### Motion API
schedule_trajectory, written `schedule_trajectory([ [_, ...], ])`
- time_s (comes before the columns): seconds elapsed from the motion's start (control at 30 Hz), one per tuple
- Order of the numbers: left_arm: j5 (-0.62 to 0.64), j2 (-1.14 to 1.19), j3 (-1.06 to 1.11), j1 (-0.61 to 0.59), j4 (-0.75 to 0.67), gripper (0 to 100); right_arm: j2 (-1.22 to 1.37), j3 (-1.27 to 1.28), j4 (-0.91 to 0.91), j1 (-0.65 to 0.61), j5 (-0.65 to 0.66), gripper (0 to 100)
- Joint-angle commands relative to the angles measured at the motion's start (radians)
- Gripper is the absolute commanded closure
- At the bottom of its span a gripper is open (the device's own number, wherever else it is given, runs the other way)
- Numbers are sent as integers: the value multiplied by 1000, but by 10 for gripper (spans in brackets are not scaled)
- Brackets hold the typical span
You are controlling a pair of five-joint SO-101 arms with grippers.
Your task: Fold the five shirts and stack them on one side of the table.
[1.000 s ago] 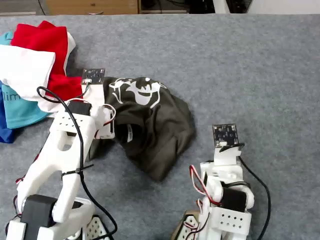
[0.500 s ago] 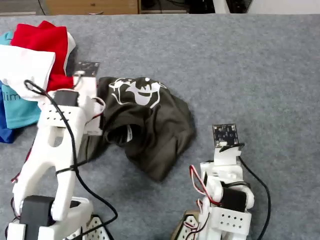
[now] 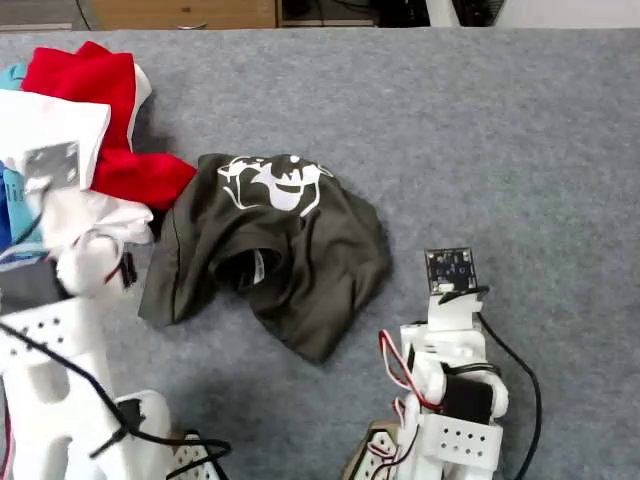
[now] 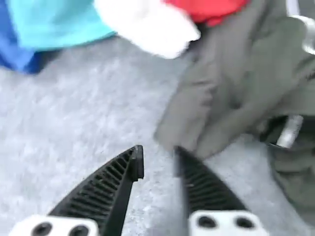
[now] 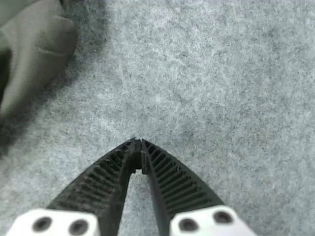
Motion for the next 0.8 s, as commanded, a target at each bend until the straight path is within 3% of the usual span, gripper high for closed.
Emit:
schedule_trajectory([
  [0.0,-14,-68,112,-141,-68,737,-87,-1,6,-111,-9,991],
  [0.17,-35,-73,190,-203,-68,725,-87,-1,6,-231,-9,991],
  [0.47,-83,-77,209,-196,-69,725,-88,-2,-15,-303,6,990],
  [0.63,-83,-71,267,-196,-129,725,-87,-21,-284,-259,252,957],
  [0.77,-83,-81,477,-203,-307,725,-77,-58,-523,-191,236,919],
])
